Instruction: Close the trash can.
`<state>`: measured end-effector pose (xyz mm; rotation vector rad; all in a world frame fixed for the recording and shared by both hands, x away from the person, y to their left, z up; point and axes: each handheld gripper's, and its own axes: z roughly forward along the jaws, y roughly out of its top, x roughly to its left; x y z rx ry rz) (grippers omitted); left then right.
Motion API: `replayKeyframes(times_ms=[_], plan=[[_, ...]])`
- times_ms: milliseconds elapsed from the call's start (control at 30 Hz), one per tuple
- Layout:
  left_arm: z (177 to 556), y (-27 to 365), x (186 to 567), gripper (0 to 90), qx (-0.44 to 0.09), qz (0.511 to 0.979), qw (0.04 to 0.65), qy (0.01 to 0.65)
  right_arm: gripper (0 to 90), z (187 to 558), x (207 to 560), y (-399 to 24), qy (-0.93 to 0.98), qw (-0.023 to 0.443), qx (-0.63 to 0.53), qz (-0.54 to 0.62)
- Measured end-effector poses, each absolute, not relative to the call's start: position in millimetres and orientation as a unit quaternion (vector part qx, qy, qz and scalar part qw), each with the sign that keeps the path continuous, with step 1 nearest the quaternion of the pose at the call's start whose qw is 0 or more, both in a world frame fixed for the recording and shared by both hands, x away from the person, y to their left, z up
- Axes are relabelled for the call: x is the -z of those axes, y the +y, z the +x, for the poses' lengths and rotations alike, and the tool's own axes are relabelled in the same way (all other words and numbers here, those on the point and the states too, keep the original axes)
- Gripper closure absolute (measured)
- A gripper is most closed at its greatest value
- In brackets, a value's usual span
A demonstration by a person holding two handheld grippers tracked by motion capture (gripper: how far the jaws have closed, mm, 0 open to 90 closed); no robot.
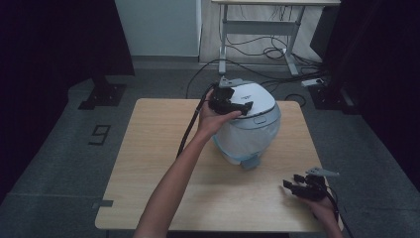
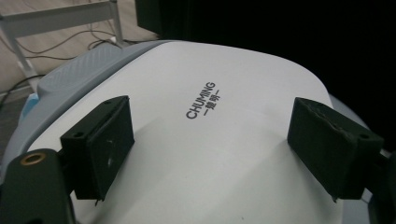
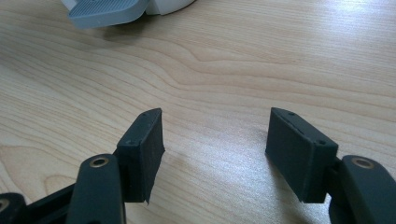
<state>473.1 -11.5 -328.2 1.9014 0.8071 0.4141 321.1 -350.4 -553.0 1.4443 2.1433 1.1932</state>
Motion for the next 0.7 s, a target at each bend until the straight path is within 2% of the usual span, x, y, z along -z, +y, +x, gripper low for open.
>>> replayKeyframes(times_ms=[700], plan=[[465.7, -23.2, 327.9, 17.9, -0.212, 0.791, 0.463, 0.34, 35.7, 320.3, 552.9, -348.8, 0.744, 0.148, -0.413, 0.504]])
